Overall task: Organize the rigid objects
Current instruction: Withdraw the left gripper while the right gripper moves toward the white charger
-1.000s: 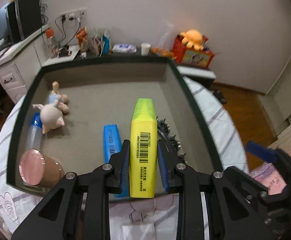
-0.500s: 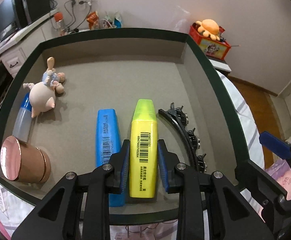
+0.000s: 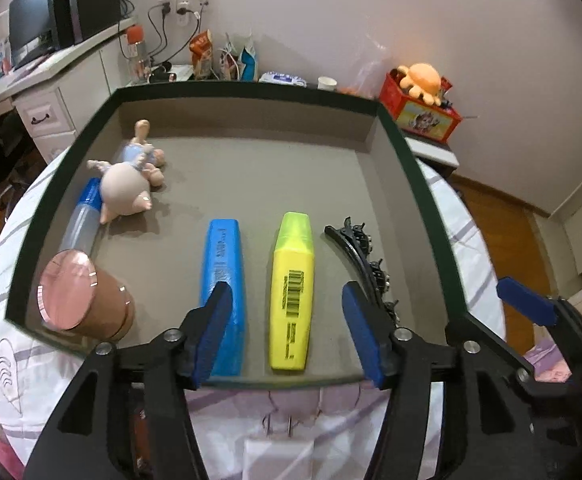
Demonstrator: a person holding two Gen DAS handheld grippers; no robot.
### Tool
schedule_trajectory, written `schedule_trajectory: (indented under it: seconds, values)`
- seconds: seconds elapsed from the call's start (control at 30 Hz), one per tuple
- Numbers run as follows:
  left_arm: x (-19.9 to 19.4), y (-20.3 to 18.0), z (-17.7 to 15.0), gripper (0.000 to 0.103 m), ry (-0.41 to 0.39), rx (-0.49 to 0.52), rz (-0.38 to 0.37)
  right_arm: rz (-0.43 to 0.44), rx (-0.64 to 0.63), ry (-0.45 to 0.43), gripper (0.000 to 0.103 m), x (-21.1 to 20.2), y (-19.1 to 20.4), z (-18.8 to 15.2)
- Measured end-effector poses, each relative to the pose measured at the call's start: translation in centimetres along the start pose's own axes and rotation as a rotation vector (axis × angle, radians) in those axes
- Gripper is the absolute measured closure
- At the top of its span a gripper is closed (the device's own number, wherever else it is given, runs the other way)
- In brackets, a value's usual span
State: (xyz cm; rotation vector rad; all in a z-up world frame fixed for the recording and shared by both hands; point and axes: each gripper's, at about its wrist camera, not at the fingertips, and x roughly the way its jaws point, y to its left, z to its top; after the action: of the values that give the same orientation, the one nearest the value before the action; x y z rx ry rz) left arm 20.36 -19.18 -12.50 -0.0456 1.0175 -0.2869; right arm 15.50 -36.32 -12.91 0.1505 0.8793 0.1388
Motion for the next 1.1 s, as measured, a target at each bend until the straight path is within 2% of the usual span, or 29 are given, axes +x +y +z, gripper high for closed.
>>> schedule_trajectory:
  seconds: [0.07, 0.13, 0.17, 0.27, 0.37, 0.5, 0.83, 1.1]
  values:
    - [-1.5, 0.6, -0.3, 0.04, -0.021, 0.004, -0.012, -0.005, 0.004, -0.01, 0.019, -0.6, 0.1, 0.0]
    - [-3.4, 1.4, -0.6, 0.032, -0.057, 0.011, -0.008, -0.01, 0.001, -0.02, 0.019, -1.4, 0.5, 0.0]
    - [-4.6, 1.8, -0.8, 0.023, -0.081, 0.022, 0.001, -0.012, -0.004, -0.027, 0.019, -1.9, 0.8, 0.0]
    - [-8.1, 3.4, -1.9, 0.013, -0.168, 0.061, 0.062, -0.018, -0.017, -0.044, 0.019, -3.1, 1.8, -0.2]
    - [-10.5, 5.2, -2.9, 0.007, -0.219, 0.079, 0.118, -0.014, -0.033, -0.054, 0.019, -4.3, 3.3, -0.6]
    - [-12.2, 7.4, -4.8, 0.005, -0.233, 0.102, 0.166, -0.014, -0.047, -0.055, 0.019, -5.0, 5.4, -1.5]
    - [-12.7, 11.0, -9.2, 0.001, -0.197, 0.126, 0.188, -0.022, -0.028, -0.013, 0.019, -5.3, 9.6, -5.4]
    - [-13.8, 12.0, -10.7, 0.001, -0.208, 0.14, 0.152, -0.06, -0.032, 0.029, 0.019, -4.4, 12.3, -7.5]
